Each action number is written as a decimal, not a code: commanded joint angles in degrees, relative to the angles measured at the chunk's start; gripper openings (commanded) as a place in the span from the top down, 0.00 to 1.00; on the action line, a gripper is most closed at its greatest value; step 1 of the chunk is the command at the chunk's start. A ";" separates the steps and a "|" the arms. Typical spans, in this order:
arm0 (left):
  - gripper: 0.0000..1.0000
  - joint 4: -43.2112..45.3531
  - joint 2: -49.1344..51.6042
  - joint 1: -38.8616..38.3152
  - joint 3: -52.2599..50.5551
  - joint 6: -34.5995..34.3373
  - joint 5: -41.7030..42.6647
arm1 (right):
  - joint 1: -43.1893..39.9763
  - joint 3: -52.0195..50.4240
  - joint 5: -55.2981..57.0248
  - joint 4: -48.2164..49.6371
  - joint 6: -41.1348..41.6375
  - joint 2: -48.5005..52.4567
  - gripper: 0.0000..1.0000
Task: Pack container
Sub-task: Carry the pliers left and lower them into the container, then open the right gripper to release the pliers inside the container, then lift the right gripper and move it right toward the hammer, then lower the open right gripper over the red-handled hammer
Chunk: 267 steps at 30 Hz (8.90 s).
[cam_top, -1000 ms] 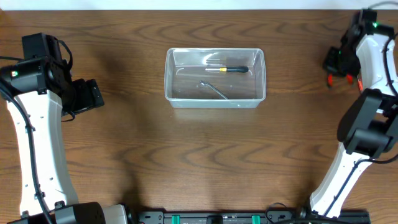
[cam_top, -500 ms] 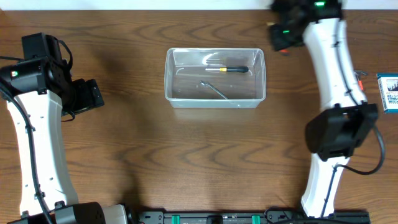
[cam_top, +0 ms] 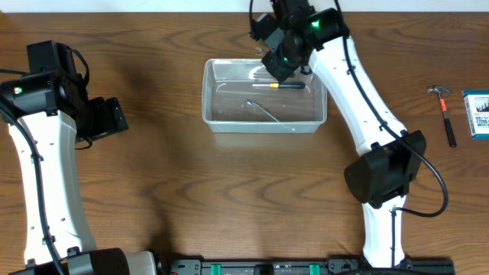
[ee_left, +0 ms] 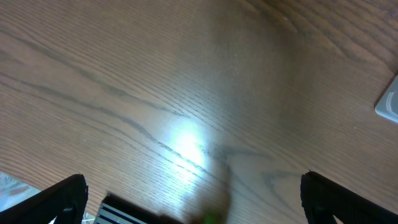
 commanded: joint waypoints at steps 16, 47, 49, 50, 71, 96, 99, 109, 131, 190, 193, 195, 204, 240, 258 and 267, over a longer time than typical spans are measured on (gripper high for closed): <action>0.02 -0.04 -0.52 0.24 1.27 -0.33 -0.09 | 0.90 -8.70 -3.48 0.42 -0.90 -1.64 0.98; 0.02 -0.04 -0.52 0.24 1.27 -0.33 -0.09 | 0.68 -24.63 -5.84 9.86 2.14 -1.64 0.94; 0.02 -0.04 -0.52 0.24 1.27 -0.33 -0.09 | 0.61 -24.63 -5.84 10.67 2.14 -1.64 0.93; 0.02 -0.04 -0.52 0.24 1.27 -0.33 -0.09 | 0.57 -24.63 -5.84 10.93 2.14 -1.64 0.92; 0.02 -0.04 -0.52 0.24 1.27 -0.33 -0.09 | -0.42 -24.70 -5.81 12.41 2.97 -1.64 0.88; 0.02 -0.52 -0.52 0.24 1.27 -0.33 -0.09 | -1.20 -24.70 -5.77 12.44 2.99 0.76 0.79; 0.02 -0.68 -0.52 0.24 1.27 -0.33 -0.09 | -1.22 -24.70 -5.77 12.41 2.99 0.76 0.76; 0.02 -0.68 -0.52 0.24 1.27 -0.33 -0.09 | -1.62 -22.03 -5.88 12.74 7.15 0.74 0.61; 0.02 -0.66 -0.52 0.24 1.27 -0.33 -0.09 | -9.03 21.11 -2.51 -9.42 14.38 0.72 0.01; 0.02 -0.48 -0.52 0.24 1.27 -0.33 -0.09 | -45.09 0.61 4.13 -13.99 -1.49 1.18 0.01; 0.02 -0.46 -0.52 0.24 1.27 -0.33 -0.09 | -45.09 -3.17 7.82 -11.74 -3.80 1.18 0.01; 0.02 -0.46 -0.52 0.24 1.27 -0.33 -0.09 | -45.09 -4.66 10.58 -10.60 -4.61 1.18 0.01; 0.02 -0.44 -0.52 0.24 1.27 -0.33 -0.09 | -46.60 -6.14 10.99 -8.09 -6.91 1.18 0.01; 0.02 -0.44 -0.52 0.24 1.27 -0.33 -0.09 | -52.94 -15.47 0.87 1.38 -4.74 1.22 0.01; 0.02 -0.46 -0.52 0.24 1.27 -0.33 -0.09 | -55.58 -15.80 0.42 2.62 -5.20 6.38 0.01; 0.02 -0.46 -0.52 0.24 1.27 -0.33 -0.09 | -55.41 -15.78 0.39 6.23 -6.27 6.84 0.01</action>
